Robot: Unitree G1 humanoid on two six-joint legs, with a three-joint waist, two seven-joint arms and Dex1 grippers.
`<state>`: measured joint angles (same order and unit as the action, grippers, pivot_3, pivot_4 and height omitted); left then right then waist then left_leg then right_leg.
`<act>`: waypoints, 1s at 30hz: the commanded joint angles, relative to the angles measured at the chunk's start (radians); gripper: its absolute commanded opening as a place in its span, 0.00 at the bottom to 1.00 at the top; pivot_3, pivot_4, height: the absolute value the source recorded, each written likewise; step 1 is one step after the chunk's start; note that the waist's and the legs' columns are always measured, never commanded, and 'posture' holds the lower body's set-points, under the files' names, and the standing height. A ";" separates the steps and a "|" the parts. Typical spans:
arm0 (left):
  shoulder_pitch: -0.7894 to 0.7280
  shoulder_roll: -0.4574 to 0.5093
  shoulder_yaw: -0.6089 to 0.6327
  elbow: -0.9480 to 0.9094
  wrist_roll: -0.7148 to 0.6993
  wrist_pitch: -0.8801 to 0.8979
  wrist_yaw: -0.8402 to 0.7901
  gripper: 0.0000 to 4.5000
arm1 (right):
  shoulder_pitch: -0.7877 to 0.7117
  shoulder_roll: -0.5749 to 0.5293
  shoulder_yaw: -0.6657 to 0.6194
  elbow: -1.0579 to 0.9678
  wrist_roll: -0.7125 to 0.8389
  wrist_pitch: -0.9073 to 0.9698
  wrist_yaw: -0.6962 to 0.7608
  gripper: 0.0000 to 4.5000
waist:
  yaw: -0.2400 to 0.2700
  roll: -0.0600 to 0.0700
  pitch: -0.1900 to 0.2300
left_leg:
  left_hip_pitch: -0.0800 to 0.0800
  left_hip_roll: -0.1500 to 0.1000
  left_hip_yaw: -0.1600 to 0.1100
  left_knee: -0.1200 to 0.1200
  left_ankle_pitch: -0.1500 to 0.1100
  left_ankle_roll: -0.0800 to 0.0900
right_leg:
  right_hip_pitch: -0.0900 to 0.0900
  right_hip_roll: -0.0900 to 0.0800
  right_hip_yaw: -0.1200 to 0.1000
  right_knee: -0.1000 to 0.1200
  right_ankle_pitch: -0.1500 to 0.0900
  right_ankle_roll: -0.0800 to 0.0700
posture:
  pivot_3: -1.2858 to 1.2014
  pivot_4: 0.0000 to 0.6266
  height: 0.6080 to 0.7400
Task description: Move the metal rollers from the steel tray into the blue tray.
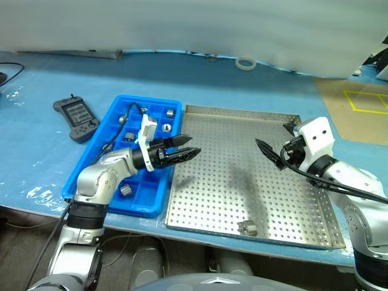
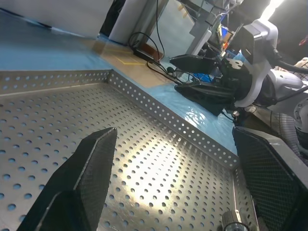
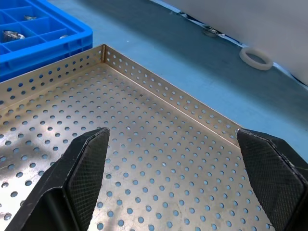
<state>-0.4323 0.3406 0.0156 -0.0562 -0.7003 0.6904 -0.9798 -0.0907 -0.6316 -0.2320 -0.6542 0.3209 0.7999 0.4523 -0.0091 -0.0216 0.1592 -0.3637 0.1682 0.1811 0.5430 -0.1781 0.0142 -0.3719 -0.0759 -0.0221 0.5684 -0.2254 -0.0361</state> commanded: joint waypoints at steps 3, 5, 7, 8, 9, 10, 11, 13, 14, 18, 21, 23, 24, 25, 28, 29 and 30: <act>-0.007 0.008 0.016 -0.018 -0.017 -0.020 -0.006 0.89 | 0.136 -0.175 -0.108 -0.045 0.078 -0.023 0.221 0.99 | 0.009 0.001 0.000 | -0.001 0.000 0.000 0.000 -0.002 0.003 | 0.002 0.000 0.000 -0.002 0.000 0.001 | 0.41 0.24 1.00; 0.007 0.014 0.008 -0.005 -0.002 -0.032 -0.013 0.89 | 0.280 -0.264 -0.186 -0.039 0.056 -0.077 0.344 0.99 | 0.017 0.003 -0.001 | -0.002 0.000 0.000 0.000 -0.003 0.004 | 0.002 0.000 0.000 -0.004 -0.001 0.001 | 0.40 0.24 1.00; 0.029 0.009 0.003 -0.014 -0.009 -0.025 -0.007 0.89 | 0.447 -0.344 -0.229 -0.046 -0.005 -0.173 0.470 0.99 | 0.023 0.004 -0.001 | -0.004 0.000 0.000 0.000 -0.005 0.006 | 0.003 -0.001 0.000 -0.008 -0.001 0.001 | 0.40 0.24 1.00; 0.041 0.005 -0.001 -0.026 -0.015 -0.020 -0.006 0.89 | 0.522 -0.372 -0.245 -0.050 -0.035 -0.228 0.524 0.99 | 0.023 0.005 -0.002 | -0.003 0.000 0.001 0.000 -0.005 0.007 | 0.004 -0.001 -0.001 -0.010 -0.001 0.001 | 0.40 0.24 1.00; 0.054 0.000 -0.006 -0.035 -0.019 -0.018 -0.001 0.89 | 0.583 -0.390 -0.259 -0.055 -0.058 -0.282 0.570 0.99 | 0.023 0.006 -0.002 | -0.003 0.000 0.001 0.001 -0.006 0.007 | 0.005 -0.001 -0.001 -0.011 -0.001 0.001 | 0.40 0.24 1.00; 0.061 -0.001 -0.007 -0.041 -0.022 -0.015 0.001 0.89 | 0.622 -0.400 -0.271 -0.061 -0.069 -0.317 0.597 0.99 | 0.022 0.005 -0.002 | -0.003 0.000 0.001 0.002 -0.007 0.008 | 0.006 -0.001 -0.002 -0.013 -0.001 0.001 | 0.39 0.24 1.00; 0.070 -0.008 -0.013 -0.043 -0.017 -0.019 0.007 0.89 | 0.645 -0.408 -0.263 -0.058 -0.089 -0.371 0.614 0.99 | 0.019 0.005 -0.003 | -0.002 0.000 0.001 0.002 -0.008 0.008 | 0.007 -0.001 -0.002 -0.013 -0.001 0.001 | 0.40 0.24 1.00; 0.082 -0.025 -0.020 -0.047 -0.013 -0.024 0.024 0.89 | 0.666 -0.422 -0.217 -0.021 -0.145 -0.494 0.641 0.99 | 0.009 0.005 -0.003 | -0.003 0.000 0.001 0.003 -0.008 0.008 | 0.006 -0.001 -0.002 -0.014 -0.001 0.001 | 0.40 0.24 1.00; 0.086 -0.034 -0.022 -0.050 -0.013 -0.026 0.033 0.89 | 0.661 -0.423 -0.189 0.009 -0.164 -0.545 0.649 0.99 | 0.005 0.005 -0.003 | -0.002 0.000 0.001 0.004 -0.008 0.008 | 0.006 -0.002 -0.002 -0.014 -0.001 0.002 | 0.40 0.24 1.00; 0.113 -0.042 -0.005 -0.088 -0.024 -0.018 0.074 0.89 | 0.542 -0.414 -0.041 0.088 -0.207 -0.684 0.647 0.99 | -0.006 0.004 -0.004 | -0.002 0.001 0.000 0.007 -0.008 0.008 | 0.006 -0.001 -0.002 -0.014 -0.004 0.008 | 0.42 0.24 1.00; 0.134 -0.029 0.010 -0.118 -0.033 -0.009 0.096 0.89 | 0.469 -0.415 0.017 0.134 -0.204 -0.731 0.663 0.99 | -0.004 0.006 -0.004 | -0.002 0.001 0.000 0.007 -0.008 0.008 | 0.007 -0.001 -0.002 -0.013 -0.004 0.007 | 0.43 0.24 1.00; 0.151 -0.014 0.029 -0.149 -0.040 -0.006 0.118 0.89 | 0.388 -0.421 0.068 0.212 -0.218 -0.796 0.680 0.99 | -0.003 0.005 -0.005 | -0.002 0.001 0.000 0.007 -0.008 0.009 | 0.007 -0.001 -0.002 -0.013 -0.001 0.002 | 0.45 0.24 1.00; 0.156 -0.009 0.041 -0.164 -0.045 -0.005 0.133 0.89 | 0.346 -0.426 0.091 0.255 -0.225 -0.833 0.692 0.99 | -0.001 0.005 -0.005 | -0.003 0.001 0.000 0.007 -0.008 0.009 | 0.007 -0.001 -0.003 -0.013 -0.001 0.002 | 0.46 0.24 1.00; 0.160 -0.006 0.051 -0.174 -0.050 -0.006 0.147 0.89 | 0.311 -0.429 0.108 0.286 -0.224 -0.853 0.706 0.99 | -0.001 0.005 -0.005 | -0.003 0.000 0.000 0.007 -0.009 0.009 | 0.007 -0.002 -0.003 -0.013 0.000 0.001 | 0.46 0.24 1.00; 0.176 0.001 0.071 -0.199 -0.060 -0.008 0.173 0.89 | 0.222 -0.429 0.158 0.357 -0.227 -0.903 0.737 0.99 | 0.010 0.006 -0.005 | -0.003 0.001 -0.001 0.007 -0.009 0.011 | 0.007 -0.001 -0.004 -0.012 0.000 0.000 | 0.48 0.24 1.00; 0.182 0.002 0.075 -0.208 -0.064 -0.006 0.180 0.89 | 0.199 -0.428 0.172 0.380 -0.230 -0.920 0.745 0.99 | 0.017 0.006 -0.005 | -0.004 0.001 -0.001 0.006 -0.007 0.013 | 0.007 -0.002 -0.004 -0.012 0.000 0.000 | 0.49 0.24 1.00; 0.191 0.001 0.080 -0.219 -0.069 -0.005 0.190 0.89 | 0.179 -0.427 0.188 0.408 -0.235 -0.943 0.755 0.99 | 0.023 0.006 -0.005 | -0.004 0.001 -0.001 0.006 -0.007 0.013 | 0.007 -0.002 -0.004 -0.012 0.000 0.000 | 0.49 0.24 1.00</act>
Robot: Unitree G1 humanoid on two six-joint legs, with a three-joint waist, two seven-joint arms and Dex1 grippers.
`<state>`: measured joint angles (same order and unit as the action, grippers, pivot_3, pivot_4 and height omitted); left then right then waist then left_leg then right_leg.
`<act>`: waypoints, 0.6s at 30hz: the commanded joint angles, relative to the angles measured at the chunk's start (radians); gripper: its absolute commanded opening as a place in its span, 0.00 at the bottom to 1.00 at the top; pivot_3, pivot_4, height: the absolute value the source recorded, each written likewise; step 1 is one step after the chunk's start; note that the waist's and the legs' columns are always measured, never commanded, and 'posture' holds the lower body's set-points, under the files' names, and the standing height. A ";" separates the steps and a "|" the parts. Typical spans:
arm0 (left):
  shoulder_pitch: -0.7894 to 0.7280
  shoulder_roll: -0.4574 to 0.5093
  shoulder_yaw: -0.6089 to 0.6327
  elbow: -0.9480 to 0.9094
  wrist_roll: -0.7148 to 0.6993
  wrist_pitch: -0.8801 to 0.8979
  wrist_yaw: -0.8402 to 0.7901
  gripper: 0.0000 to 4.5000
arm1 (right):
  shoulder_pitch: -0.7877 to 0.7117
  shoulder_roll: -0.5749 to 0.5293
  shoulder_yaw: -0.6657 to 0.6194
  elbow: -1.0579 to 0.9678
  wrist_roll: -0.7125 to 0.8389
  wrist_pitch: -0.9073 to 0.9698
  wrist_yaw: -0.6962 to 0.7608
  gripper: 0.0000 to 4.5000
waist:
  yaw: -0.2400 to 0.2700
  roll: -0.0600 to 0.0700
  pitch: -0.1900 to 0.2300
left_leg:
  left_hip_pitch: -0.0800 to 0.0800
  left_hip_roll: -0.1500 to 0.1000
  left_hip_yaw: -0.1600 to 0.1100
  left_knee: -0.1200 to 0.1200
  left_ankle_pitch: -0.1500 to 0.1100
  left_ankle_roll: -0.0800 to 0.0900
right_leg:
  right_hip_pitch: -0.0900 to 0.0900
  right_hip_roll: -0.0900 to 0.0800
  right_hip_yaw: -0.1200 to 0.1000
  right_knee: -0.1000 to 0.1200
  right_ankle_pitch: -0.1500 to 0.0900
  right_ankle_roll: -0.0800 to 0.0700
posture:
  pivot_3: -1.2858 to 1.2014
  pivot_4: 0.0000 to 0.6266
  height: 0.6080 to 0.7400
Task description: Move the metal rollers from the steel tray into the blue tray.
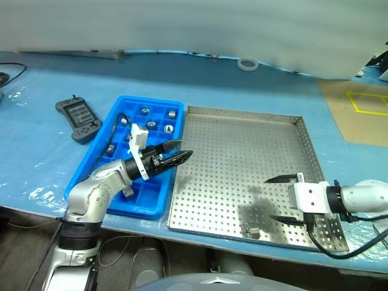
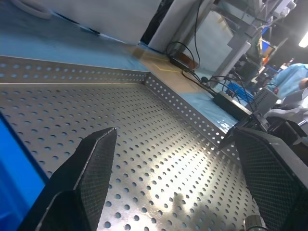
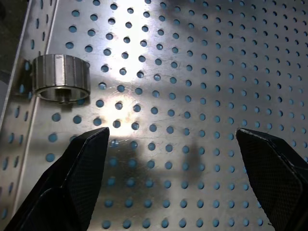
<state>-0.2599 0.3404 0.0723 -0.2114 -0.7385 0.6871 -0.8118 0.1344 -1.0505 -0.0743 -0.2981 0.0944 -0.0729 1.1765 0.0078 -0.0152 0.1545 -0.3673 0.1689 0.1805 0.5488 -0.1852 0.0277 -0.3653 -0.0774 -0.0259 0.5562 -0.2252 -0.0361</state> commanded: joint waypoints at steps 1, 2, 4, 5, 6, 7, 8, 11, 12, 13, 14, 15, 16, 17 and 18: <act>0.024 0.001 0.026 -0.071 -0.034 -0.001 0.030 0.89 | -0.059 -0.008 0.042 0.071 -0.010 -0.087 0.037 0.99 | 0.012 0.000 0.000 | 0.000 0.000 0.000 0.000 0.000 0.000 | 0.000 0.000 0.000 0.000 0.000 0.000 | 0.49 0.24 1.00; 0.029 0.002 0.027 -0.077 -0.034 -0.003 0.038 0.89 | -0.069 -0.008 0.052 0.089 -0.010 -0.102 0.046 0.99 | 0.018 0.000 0.000 | -0.001 0.000 0.000 0.000 0.000 0.000 | 0.000 0.000 0.000 0.000 0.000 0.000 | 0.50 0.24 1.00; 0.041 0.004 0.031 -0.096 -0.039 -0.004 0.053 0.89 | -0.084 -0.005 0.071 0.128 -0.009 -0.138 0.060 0.99 | 0.028 0.000 0.000 | -0.001 0.000 0.000 0.000 0.000 0.001 | 0.000 0.000 0.000 0.000 0.000 0.000 | 0.50 0.24 1.00; 0.043 0.005 0.036 -0.105 -0.044 -0.004 0.062 0.89 | -0.093 -0.002 0.079 0.146 -0.008 -0.150 0.065 0.99 | 0.032 0.000 0.000 | -0.001 0.000 0.000 0.000 0.000 0.001 | 0.000 0.000 0.000 0.000 0.000 0.000 | 0.51 0.24 1.00; 0.045 0.007 0.041 -0.110 -0.050 -0.003 0.069 0.89 | -0.104 0.002 0.088 0.167 -0.008 -0.162 0.068 0.99 | 0.036 0.000 0.000 | -0.001 0.000 0.000 0.000 0.000 0.001 | 0.000 0.000 0.000 0.000 0.000 0.000 | 0.51 0.24 1.00; 0.047 0.011 0.042 -0.114 -0.052 -0.003 0.074 0.89 | -0.106 0.002 0.092 0.160 -0.009 -0.162 0.065 0.99 | 0.038 0.000 0.000 | 0.000 0.000 0.000 0.001 0.000 0.001 | 0.000 0.000 0.000 0.001 0.000 0.000 | 0.51 0.24 1.00; 0.049 0.015 0.043 -0.116 -0.052 -0.004 0.078 0.89 | -0.094 -0.003 0.088 0.104 -0.003 -0.131 0.058 0.99 | 0.039 0.000 0.000 | 0.000 0.000 0.000 0.001 0.000 0.001 | 0.000 0.000 0.000 0.001 0.000 0.000 | 0.52 0.24 1.00; 0.053 0.020 0.045 -0.122 -0.057 -0.004 0.084 0.89 | -0.058 -0.015 0.071 -0.041 0.008 -0.039 0.036 0.99 | 0.041 0.000 0.000 | 0.001 0.000 0.000 0.001 0.000 0.000 | 0.000 0.000 0.000 0.003 0.000 0.000 | 0.52 0.24 1.00; 0.050 0.021 0.048 -0.124 -0.061 -0.003 0.087 0.89 | -0.050 -0.015 0.067 -0.059 0.005 -0.028 0.031 0.99 | 0.041 0.000 0.000 | 0.002 0.001 0.000 0.001 0.000 0.000 | 0.000 0.000 0.000 0.004 0.000 0.000 | 0.52 0.24 1.00; 0.045 0.021 0.050 -0.121 -0.062 -0.003 0.088 0.89 | -0.045 -0.014 0.066 -0.070 -0.001 -0.020 0.026 0.99 | 0.041 0.000 0.000 | 0.002 0.001 0.000 0.001 0.000 0.000 | 0.000 0.000 0.000 0.005 0.000 0.000 | 0.52 0.24 1.00; 0.040 0.022 0.051 -0.118 -0.063 -0.004 0.089 0.89 | -0.040 -0.013 0.065 -0.080 -0.005 -0.014 0.020 0.99 | 0.042 0.000 0.000 | 0.002 0.001 0.000 0.001 0.000 0.000 | 0.000 0.000 0.000 0.005 0.000 0.000 | 0.52 0.24 1.00; 0.035 0.024 0.050 -0.114 -0.062 -0.007 0.089 0.89 | -0.033 -0.012 0.063 -0.089 -0.008 -0.008 0.015 0.99 | 0.045 0.000 0.000 | 0.002 0.000 0.000 0.002 0.000 -0.001 | 0.000 0.000 0.000 0.005 0.000 0.000 | 0.52 0.24 1.00; 0.028 0.025 0.049 -0.106 -0.060 -0.010 0.088 0.89 | -0.024 -0.011 0.060 -0.096 -0.013 -0.008 0.008 0.99 | 0.046 0.000 0.000 | 0.002 0.000 0.000 0.002 0.000 -0.002 | 0.000 -0.001 0.000 0.005 0.000 0.000 | 0.52 0.24 1.00; 0.023 0.025 0.047 -0.101 -0.058 -0.012 0.086 0.89 | -0.014 -0.012 0.055 -0.103 -0.016 -0.008 0.003 0.99 | 0.048 0.000 0.000 | 0.002 0.000 0.000 0.002 -0.001 -0.004 | 0.000 -0.001 0.000 0.005 0.000 0.000 | 0.52 0.24 1.00; 0.017 0.025 0.043 -0.095 -0.054 -0.015 0.084 0.89 | -0.004 -0.014 0.050 -0.106 -0.019 -0.010 -0.001 0.99 | 0.052 0.000 0.000 | 0.002 0.000 0.000 0.002 -0.001 -0.004 | 0.000 -0.001 0.000 0.005 0.000 0.000 | 0.52 0.24 1.00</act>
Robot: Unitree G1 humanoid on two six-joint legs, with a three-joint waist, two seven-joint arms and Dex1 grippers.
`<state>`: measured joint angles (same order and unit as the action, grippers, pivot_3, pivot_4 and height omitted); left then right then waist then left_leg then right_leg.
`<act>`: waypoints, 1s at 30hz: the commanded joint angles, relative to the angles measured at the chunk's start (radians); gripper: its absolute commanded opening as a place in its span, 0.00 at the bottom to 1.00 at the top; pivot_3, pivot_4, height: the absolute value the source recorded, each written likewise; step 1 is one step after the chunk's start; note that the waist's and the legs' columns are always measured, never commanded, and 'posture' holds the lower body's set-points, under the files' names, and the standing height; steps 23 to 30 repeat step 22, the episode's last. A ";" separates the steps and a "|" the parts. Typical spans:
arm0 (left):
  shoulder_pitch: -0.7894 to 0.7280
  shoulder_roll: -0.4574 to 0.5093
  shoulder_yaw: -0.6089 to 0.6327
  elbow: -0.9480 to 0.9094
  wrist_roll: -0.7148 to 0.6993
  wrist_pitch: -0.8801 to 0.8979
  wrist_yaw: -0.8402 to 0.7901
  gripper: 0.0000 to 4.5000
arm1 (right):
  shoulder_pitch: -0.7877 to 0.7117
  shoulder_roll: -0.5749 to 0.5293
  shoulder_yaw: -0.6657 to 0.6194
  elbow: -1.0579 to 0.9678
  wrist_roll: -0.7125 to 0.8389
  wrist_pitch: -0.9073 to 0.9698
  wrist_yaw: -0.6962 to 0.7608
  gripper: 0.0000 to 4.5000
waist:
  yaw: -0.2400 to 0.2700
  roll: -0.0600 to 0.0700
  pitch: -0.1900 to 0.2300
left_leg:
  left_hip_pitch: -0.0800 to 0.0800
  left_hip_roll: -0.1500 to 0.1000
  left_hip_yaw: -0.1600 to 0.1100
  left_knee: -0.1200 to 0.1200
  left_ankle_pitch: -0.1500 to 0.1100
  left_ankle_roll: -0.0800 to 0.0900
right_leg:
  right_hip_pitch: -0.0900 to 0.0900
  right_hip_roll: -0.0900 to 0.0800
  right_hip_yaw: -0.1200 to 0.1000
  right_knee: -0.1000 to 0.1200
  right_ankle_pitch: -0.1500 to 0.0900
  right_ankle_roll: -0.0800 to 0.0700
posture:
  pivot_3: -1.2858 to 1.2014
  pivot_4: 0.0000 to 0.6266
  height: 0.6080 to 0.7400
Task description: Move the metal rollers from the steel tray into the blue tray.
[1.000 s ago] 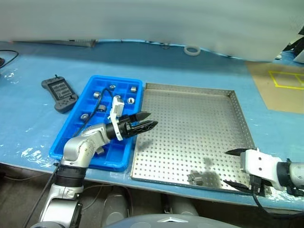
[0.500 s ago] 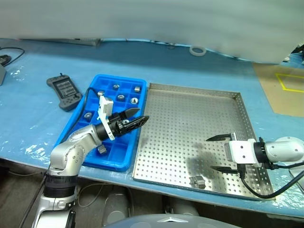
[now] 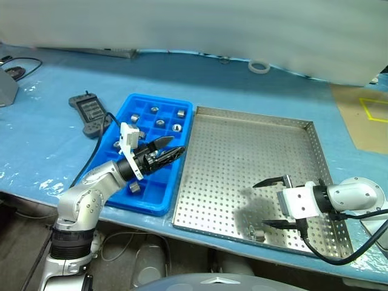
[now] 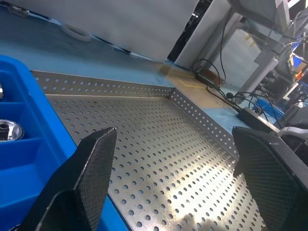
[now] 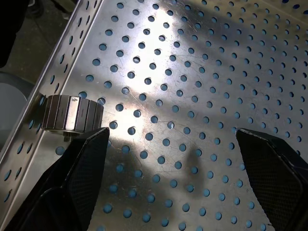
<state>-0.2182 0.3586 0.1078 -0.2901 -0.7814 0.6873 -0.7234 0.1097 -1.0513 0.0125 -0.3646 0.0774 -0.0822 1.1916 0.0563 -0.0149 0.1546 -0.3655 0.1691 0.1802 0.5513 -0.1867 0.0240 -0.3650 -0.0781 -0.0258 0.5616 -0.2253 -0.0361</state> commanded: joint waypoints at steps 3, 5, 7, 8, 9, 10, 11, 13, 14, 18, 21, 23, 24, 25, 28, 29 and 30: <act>-0.044 0.004 0.005 0.002 -0.007 -0.022 -0.007 0.89 | 0.073 -0.025 -0.061 -0.063 -0.007 -0.006 -0.020 0.99 | 0.014 0.000 0.000 | 0.000 0.000 0.000 0.000 0.000 0.000 | 0.000 0.000 0.000 0.000 0.000 0.000 | 0.52 0.24 1.00; -0.055 0.001 0.003 0.013 -0.005 -0.026 -0.008 0.89 | 0.093 -0.027 -0.068 -0.079 -0.008 -0.004 -0.025 0.99 | 0.015 0.000 0.000 | 0.000 0.000 0.000 0.000 0.000 0.000 | 0.000 0.000 0.000 0.000 0.000 0.000 | 0.52 0.24 1.00; -0.066 -0.002 -0.002 0.025 0.000 -0.033 -0.012 0.89 | 0.097 -0.025 -0.066 -0.087 -0.010 0.001 -0.030 0.99 | 0.014 0.000 0.000 | 0.000 0.000 0.000 0.000 0.000 0.000 | -0.001 0.000 0.000 0.000 0.000 0.000 | 0.52 0.24 1.00; -0.074 -0.004 -0.005 0.031 0.002 -0.036 -0.014 0.89 | 0.094 -0.023 -0.065 -0.088 -0.011 0.003 -0.031 0.99 | 0.013 0.000 0.000 | 0.000 0.000 0.000 0.000 0.000 0.000 | -0.001 0.000 0.000 0.000 0.000 0.000 | 0.52 0.24 1.00; -0.081 -0.005 -0.007 0.038 0.004 -0.038 -0.016 0.89 | 0.089 -0.022 -0.063 -0.086 -0.010 0.005 -0.032 0.99 | 0.013 0.000 0.000 | 0.000 0.000 0.000 0.000 0.000 0.000 | -0.001 0.000 0.000 0.000 0.000 0.000 | 0.51 0.24 1.00; -0.088 -0.006 -0.008 0.043 0.004 -0.040 -0.020 0.89 | 0.083 -0.020 -0.063 -0.084 -0.011 0.006 -0.035 0.99 | 0.013 0.000 0.000 | 0.000 0.000 0.000 0.000 0.000 0.000 | -0.001 0.000 0.000 0.000 0.000 0.000 | 0.51 0.24 1.00; -0.095 -0.007 -0.009 0.050 0.006 -0.042 -0.023 0.89 | 0.077 -0.020 -0.063 -0.080 -0.011 0.007 -0.037 0.99 | 0.013 0.000 0.000 | 0.000 0.000 0.000 0.000 0.000 0.000 | -0.001 0.000 0.000 0.000 0.000 0.000 | 0.51 0.24 1.00; -0.109 -0.008 -0.011 0.065 0.013 -0.047 -0.029 0.89 | 0.066 -0.021 -0.062 -0.067 -0.012 0.005 -0.040 0.99 | 0.013 0.000 0.000 | 0.000 0.000 0.000 0.000 0.000 0.000 | -0.001 0.000 0.000 0.000 0.000 0.000 | 0.51 0.24 1.00; -0.116 -0.009 -0.012 0.073 0.016 -0.049 -0.031 0.89 | 0.063 -0.023 -0.062 -0.061 -0.013 0.003 -0.040 0.99 | 0.013 0.000 0.000 | 0.000 0.000 0.000 0.000 0.000 0.000 | -0.001 0.000 0.000 0.000 0.000 0.000 | 0.51 0.24 1.00; -0.129 -0.013 -0.020 0.093 0.024 -0.062 -0.044 0.89 | 0.056 -0.025 -0.063 -0.043 -0.017 -0.005 -0.041 0.99 | 0.013 0.000 0.000 | -0.001 0.000 0.000 0.000 0.000 0.000 | -0.001 0.000 0.000 0.000 0.000 0.000 | 0.51 0.24 1.00; -0.141 -0.019 -0.022 0.107 0.024 -0.067 -0.048 0.89 | 0.047 -0.028 -0.066 -0.026 -0.014 -0.011 -0.037 0.99 | 0.012 0.000 0.000 | -0.001 0.000 0.000 0.000 0.000 0.000 | -0.002 0.000 0.000 0.000 0.000 0.000 | 0.50 0.24 1.00; -0.144 -0.020 -0.023 0.111 0.024 -0.069 -0.052 0.89 | 0.046 -0.031 -0.065 -0.017 -0.017 -0.017 -0.035 0.99 | 0.012 0.000 0.000 | -0.001 0.000 0.000 0.000 0.000 0.000 | -0.002 0.000 0.000 0.000 0.000 0.000 | 0.50 0.24 1.00; -0.144 -0.020 -0.023 0.111 0.024 -0.069 -0.052 0.89 | 0.046 -0.031 -0.065 -0.017 -0.017 -0.017 -0.035 0.99 | 0.012 0.000 0.000 | -0.001 0.000 0.000 0.000 0.000 0.000 | -0.002 0.000 0.000 0.000 0.000 0.000 | 0.50 0.24 1.00; -0.144 -0.020 -0.023 0.111 0.024 -0.069 -0.052 0.89 | 0.046 -0.031 -0.065 -0.017 -0.017 -0.017 -0.035 0.99 | 0.012 0.000 0.000 | -0.001 0.000 0.000 0.000 0.000 0.000 | -0.002 0.000 0.000 0.000 0.000 0.000 | 0.50 0.24 1.00; -0.144 -0.020 -0.023 0.111 0.024 -0.069 -0.052 0.89 | 0.046 -0.031 -0.065 -0.017 -0.017 -0.017 -0.035 0.99 | 0.012 0.000 0.000 | -0.001 0.000 0.000 0.000 0.000 0.000 | -0.002 0.000 0.000 0.000 0.000 0.000 | 0.50 0.24 1.00; -0.144 -0.020 -0.023 0.111 0.024 -0.069 -0.052 0.89 | 0.046 -0.031 -0.065 -0.017 -0.017 -0.017 -0.035 0.99 | 0.012 0.000 0.000 | -0.001 0.000 0.000 0.000 0.000 0.000 | -0.002 0.000 0.000 0.000 0.000 0.000 | 0.50 0.24 1.00; -0.144 -0.020 -0.023 0.111 0.024 -0.069 -0.052 0.89 | 0.046 -0.031 -0.065 -0.017 -0.017 -0.017 -0.035 0.99 | 0.012 0.000 0.000 | -0.001 0.000 0.000 0.000 0.000 0.000 | -0.002 0.000 0.000 0.000 0.000 0.000 | 0.50 0.24 1.00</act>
